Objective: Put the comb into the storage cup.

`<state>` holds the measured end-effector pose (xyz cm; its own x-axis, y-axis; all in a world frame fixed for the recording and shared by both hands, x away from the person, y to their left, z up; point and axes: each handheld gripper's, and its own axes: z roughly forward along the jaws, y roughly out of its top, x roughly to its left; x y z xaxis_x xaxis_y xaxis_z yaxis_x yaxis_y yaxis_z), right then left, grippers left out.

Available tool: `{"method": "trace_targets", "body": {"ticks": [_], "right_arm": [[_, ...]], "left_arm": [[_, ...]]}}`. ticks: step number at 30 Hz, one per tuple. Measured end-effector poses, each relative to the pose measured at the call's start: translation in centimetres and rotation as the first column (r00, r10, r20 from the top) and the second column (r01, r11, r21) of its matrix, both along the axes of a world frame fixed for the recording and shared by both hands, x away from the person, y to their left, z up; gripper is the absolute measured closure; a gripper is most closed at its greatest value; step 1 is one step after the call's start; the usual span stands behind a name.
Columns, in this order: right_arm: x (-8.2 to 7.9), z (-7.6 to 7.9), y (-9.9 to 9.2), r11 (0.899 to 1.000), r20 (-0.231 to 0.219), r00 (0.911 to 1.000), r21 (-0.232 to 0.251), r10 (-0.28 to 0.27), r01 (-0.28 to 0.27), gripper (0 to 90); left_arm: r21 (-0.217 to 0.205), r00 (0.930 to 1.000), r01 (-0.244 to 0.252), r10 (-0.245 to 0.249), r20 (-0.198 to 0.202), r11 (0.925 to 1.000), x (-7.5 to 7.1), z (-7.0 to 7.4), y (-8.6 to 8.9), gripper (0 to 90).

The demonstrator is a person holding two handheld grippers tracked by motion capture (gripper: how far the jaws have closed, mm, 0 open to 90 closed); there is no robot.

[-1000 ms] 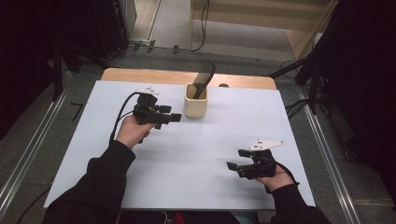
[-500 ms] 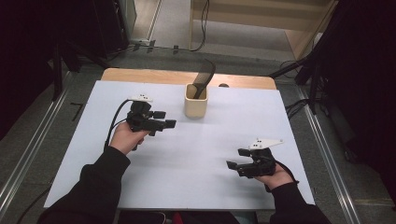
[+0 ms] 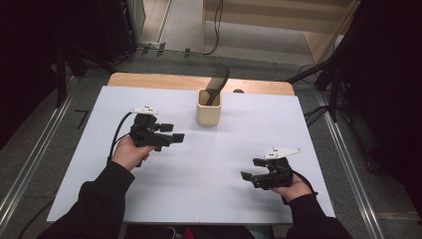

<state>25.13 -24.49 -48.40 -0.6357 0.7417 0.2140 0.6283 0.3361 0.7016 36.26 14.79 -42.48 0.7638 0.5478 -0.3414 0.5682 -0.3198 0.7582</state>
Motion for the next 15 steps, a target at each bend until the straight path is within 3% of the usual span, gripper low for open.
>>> {"method": "trace_targets", "body": {"ticks": [15], "right_arm": [[0.2,0.1,0.1,1.000,-0.002,1.0000,-0.003,0.002,-0.002,25.0]], "left_arm": [[0.010,1.0000,-0.009,0.009,-0.002,0.9999,-1.5,-0.5,1.0,29.1]]}}
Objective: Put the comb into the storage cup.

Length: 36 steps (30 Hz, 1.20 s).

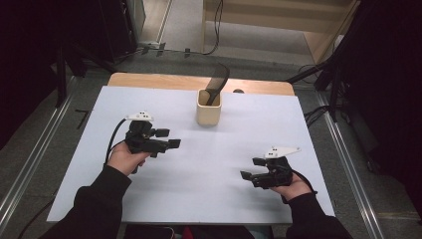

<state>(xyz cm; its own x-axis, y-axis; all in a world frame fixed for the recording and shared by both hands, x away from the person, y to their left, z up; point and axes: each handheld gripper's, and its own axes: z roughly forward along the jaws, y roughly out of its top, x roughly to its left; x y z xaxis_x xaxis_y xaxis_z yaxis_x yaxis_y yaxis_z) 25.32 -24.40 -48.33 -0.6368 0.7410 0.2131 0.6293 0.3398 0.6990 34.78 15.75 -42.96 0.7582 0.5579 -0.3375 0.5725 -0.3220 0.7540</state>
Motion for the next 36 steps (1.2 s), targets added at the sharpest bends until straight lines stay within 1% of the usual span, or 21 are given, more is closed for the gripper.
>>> {"method": "trace_targets", "body": {"ticks": [2,3,8,10,13,18,28,36], "right_arm": [[0.0,0.0,0.0,1.000,-0.003,1.0000,-0.001,-0.002,0.002,25.0],[0.0,0.0,0.0,1.000,-0.006,1.0000,-0.003,-0.003,0.003,25.0],[0.0,0.0,0.0,1.000,-0.006,1.0000,-0.009,-0.001,0.001,24.9],[0.0,0.0,0.0,1.000,-0.007,1.0000,-0.006,-0.003,0.003,25.0],[0.0,0.0,0.0,1.000,-0.005,1.0000,-0.007,0.000,0.000,25.0],[0.1,0.0,0.1,1.000,-0.007,1.0000,-0.009,0.005,-0.005,24.9],[0.2,-0.1,0.2,1.000,-0.012,0.9999,-0.009,0.009,-0.009,25.0],[0.2,-0.1,0.3,1.000,-0.012,0.9999,-0.011,0.009,-0.009,25.0]], "left_arm": [[-0.003,1.0000,-0.001,0.001,-0.003,1.0000,-0.2,-0.1,0.0,29.1],[0.005,1.0000,0.002,-0.002,-0.003,1.0000,-0.2,-0.1,0.0,29.1],[0.005,1.0000,-0.001,0.001,-0.009,1.0000,-0.6,-0.2,0.0,28.7],[0.020,1.0000,0.000,0.000,-0.009,0.9998,-0.6,-0.3,0.0,27.6],[0.019,0.9999,-0.002,0.002,-0.015,0.9998,-0.8,-0.4,0.1,27.6],[0.026,0.9999,0.005,-0.005,-0.016,0.9996,-1.3,-0.5,0.4,27.6],[0.033,0.9999,-0.002,0.002,-0.016,0.9995,-2.2,-0.7,1.2,27.6],[0.043,0.9996,-0.005,0.006,-0.027,0.9991,-2.9,-1.1,1.9,27.6]]}}
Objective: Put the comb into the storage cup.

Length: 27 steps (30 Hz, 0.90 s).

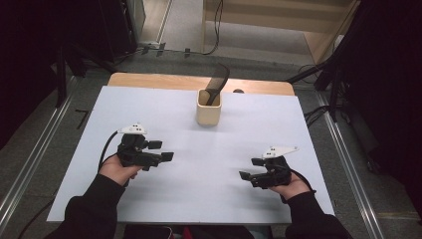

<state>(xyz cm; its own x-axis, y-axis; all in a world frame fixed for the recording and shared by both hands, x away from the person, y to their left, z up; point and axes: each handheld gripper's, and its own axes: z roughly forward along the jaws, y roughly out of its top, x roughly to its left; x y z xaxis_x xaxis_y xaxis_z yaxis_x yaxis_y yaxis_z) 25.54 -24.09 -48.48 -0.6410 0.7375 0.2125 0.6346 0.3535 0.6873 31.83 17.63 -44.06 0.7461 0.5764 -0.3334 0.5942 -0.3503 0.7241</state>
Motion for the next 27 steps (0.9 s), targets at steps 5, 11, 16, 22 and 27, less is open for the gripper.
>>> {"method": "trace_targets", "body": {"ticks": [5,11,16,22,27], "right_arm": [[0.0,0.0,0.0,1.000,0.000,1.0000,0.000,0.001,-0.001,25.0],[0.0,-0.1,0.1,1.000,-0.003,1.0000,-0.006,0.005,-0.005,25.0],[0.0,-0.1,0.1,1.000,-0.003,0.9999,-0.006,0.011,-0.011,25.0],[0.0,-0.1,0.2,1.000,-0.003,1.0000,-0.007,0.008,-0.008,24.9],[0.0,-0.1,0.2,1.000,-0.005,1.0000,-0.006,0.008,-0.008,25.0]], "left_arm": [[0.006,1.0000,-0.004,0.004,-0.003,1.0000,-0.6,-0.2,0.3,27.6],[0.023,0.9999,-0.006,0.006,-0.010,0.9997,-1.2,-0.4,0.7,27.6],[0.042,0.9999,-0.010,0.010,-0.010,0.9991,-1.7,-0.7,1.1,27.6],[0.055,0.9997,-0.016,0.017,-0.015,0.9983,-2.1,-0.9,1.7,27.6],[0.072,0.9996,-0.023,0.024,-0.018,0.9972,-2.6,-1.1,2.2,27.6]]}}
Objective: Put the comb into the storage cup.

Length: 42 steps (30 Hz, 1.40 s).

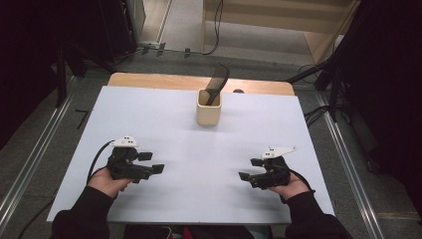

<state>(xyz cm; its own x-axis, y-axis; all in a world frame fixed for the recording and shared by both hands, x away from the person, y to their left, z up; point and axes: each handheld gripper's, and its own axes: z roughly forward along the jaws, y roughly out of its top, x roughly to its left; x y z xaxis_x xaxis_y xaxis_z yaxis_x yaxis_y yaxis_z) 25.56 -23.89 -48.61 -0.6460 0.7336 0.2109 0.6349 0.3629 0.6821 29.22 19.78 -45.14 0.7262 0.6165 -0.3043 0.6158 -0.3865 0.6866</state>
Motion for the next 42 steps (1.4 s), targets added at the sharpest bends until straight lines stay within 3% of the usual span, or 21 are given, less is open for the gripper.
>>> {"method": "trace_targets", "body": {"ticks": [21,42], "right_arm": [[0.0,-0.1,0.0,1.000,-0.005,1.0000,-0.006,0.004,-0.004,24.9],[0.0,-0.2,0.1,1.000,-0.010,0.9999,-0.012,0.012,-0.012,25.0]], "left_arm": [[0.035,0.9996,-0.023,0.023,-0.018,0.9992,-1.5,-0.4,1.5,27.6],[0.050,0.9993,-0.033,0.033,-0.015,0.9982,-1.7,-0.5,2.2,27.6]]}}
